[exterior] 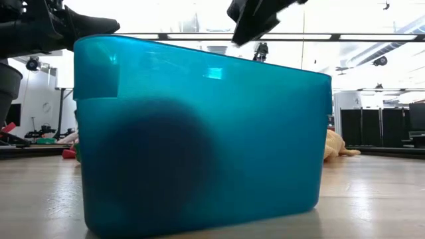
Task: Pick and placing Produce into tupperware
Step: Put the pineapple into the bin
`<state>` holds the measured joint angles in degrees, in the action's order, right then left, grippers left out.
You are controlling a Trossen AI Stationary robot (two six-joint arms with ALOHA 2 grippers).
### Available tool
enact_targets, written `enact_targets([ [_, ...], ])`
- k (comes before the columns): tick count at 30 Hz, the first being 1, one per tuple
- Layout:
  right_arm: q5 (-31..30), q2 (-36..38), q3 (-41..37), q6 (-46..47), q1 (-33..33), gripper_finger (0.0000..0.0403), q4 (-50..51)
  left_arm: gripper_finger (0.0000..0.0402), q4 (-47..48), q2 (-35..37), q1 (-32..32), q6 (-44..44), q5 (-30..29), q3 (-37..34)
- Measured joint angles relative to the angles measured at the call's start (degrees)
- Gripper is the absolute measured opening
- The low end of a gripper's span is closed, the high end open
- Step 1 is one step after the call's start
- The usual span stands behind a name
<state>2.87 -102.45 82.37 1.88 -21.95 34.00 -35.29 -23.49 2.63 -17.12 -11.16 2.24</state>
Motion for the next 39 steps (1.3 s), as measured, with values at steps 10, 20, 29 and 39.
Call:
enact_targets([
  [10,-29.21,0.04,0.00,-1.40,0.05,0.0238,1.76,0.0078,0.00,0.00,0.00,0.00,0.00,0.00],
  [20,-31.95,0.41,-0.22,-8.32,7.02,0.0238,3.10,0.0078,-0.02,0.00,0.00,0.07,0.00,0.00],
  [29,-11.67,5.45,-2.24,-11.82,22.48,0.0234,-0.06,0.0078,-0.02,0.00,0.00,0.11,0.00,0.01],
  [39,2.64,12.24,-11.70,-16.46,31.36,0.0228,-20.28,0.0078,2.20,-0.54,0.00,0.33,-0.01,0.00],
])
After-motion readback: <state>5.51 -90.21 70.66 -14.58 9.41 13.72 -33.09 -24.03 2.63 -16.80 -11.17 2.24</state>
